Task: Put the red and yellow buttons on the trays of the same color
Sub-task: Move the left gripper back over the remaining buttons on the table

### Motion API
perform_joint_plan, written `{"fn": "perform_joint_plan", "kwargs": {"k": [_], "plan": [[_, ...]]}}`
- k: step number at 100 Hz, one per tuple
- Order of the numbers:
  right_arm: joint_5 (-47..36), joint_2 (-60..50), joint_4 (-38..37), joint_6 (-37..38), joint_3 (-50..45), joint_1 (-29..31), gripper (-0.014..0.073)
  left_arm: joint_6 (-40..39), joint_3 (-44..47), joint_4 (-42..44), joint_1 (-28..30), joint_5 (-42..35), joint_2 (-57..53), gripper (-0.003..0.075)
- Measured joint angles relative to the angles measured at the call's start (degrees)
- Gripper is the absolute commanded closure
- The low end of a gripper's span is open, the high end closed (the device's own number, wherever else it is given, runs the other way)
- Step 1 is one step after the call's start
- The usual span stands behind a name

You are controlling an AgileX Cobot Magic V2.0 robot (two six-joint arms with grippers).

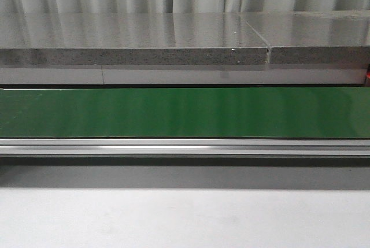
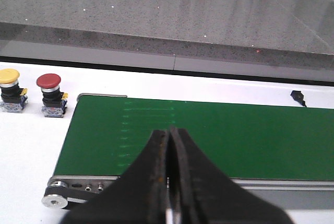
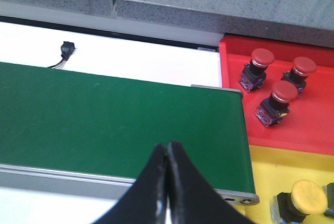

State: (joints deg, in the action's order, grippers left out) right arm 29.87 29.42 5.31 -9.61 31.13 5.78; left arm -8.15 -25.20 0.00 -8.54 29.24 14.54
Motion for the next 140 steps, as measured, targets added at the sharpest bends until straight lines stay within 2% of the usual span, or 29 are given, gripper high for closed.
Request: {"fn": "perform_joint_plan", "kwargs": {"k": [12,19,38,45,50,80,92,103,113,140], "plan": [[0.00,0.00,0.00,0.00,0.00,0.00,0.0661,0.00,0.10,0.00,0.00,0.00,0.00,0.0637],[0.00,0.00,0.00,0.00,0.00,0.00,0.0661,0.00,0.36,0.00,0.00,0.00,0.00,0.0538],[0.00,0.00,0.00,0.00,0.00,0.00,0.0661,0.00,1.70,0.00,0.00,0.00,0.00,0.0193],[0.00,0.00,0.00,0.00,0.00,0.00,0.0661,0.00,2.04,0.00,0.00,0.00,0.00,0.0102],[0.00,0.00,0.00,0.00,0.00,0.00,0.0661,0.00,2.16,0.00,0.00,-0.14,0.00,0.0069],[0.00,0.00,0.00,0.00,0.00,0.00,0.0661,0.00,1.89,0.38,0.00,-0.68,0.39,0.0060],[0.00,0.00,0.00,0.00,0.00,0.00,0.0661,-4.23,-1.14,4.47,1.17,0.49,4.15,0.0060],[0.00,0.00,0.00,0.00,0.00,0.00,0.0661,-11.32,-5.80,10.52,3.56,1.56,10.76,0.0060],[0.00,0.00,0.00,0.00,0.00,0.00,0.0661,-14.70,-10.46,13.09,6.73,1.57,18.20,0.0060],[0.00,0.00,0.00,0.00,0.00,0.00,0.0661,-16.42,-24.59,8.30,16.87,2.19,42.56,0.0060]]}}
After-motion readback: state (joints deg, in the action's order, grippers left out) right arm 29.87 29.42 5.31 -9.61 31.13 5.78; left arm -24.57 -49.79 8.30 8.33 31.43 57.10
